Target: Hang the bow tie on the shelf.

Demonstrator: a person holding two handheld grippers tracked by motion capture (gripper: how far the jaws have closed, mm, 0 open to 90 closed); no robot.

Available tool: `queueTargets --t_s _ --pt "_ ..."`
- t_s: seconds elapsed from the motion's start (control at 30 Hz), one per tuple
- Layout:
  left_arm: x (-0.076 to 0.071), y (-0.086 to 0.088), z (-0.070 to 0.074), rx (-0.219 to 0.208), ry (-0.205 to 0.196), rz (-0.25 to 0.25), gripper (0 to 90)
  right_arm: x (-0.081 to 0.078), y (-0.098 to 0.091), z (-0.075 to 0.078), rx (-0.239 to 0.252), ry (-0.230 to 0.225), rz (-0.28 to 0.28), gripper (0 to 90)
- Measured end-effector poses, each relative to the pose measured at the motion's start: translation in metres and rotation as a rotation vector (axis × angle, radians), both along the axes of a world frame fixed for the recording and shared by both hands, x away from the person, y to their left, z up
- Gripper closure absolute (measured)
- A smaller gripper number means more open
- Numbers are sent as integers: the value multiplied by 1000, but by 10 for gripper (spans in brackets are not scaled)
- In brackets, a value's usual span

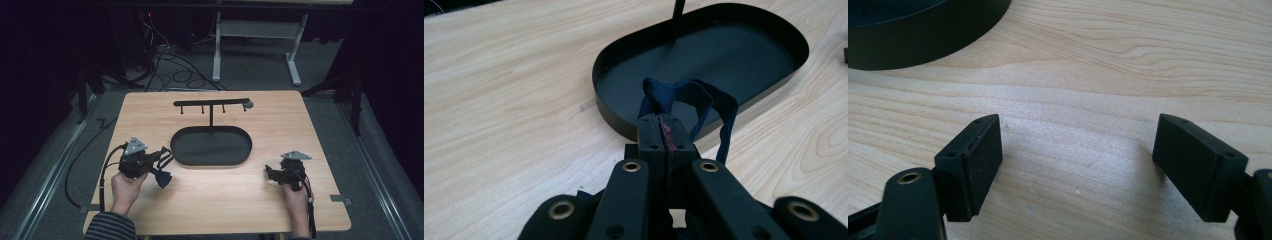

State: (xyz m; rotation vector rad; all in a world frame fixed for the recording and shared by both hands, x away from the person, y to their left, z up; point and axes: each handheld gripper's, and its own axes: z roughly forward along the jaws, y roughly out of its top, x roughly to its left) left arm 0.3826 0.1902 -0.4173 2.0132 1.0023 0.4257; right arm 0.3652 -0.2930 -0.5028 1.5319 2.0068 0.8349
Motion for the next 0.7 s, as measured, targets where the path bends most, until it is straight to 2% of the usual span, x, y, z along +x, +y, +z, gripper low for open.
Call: queueTargets --t_s 0.7 --pt "9 -14 21 -9 -63 -32 891 0 0 0 1 -1 0 211"
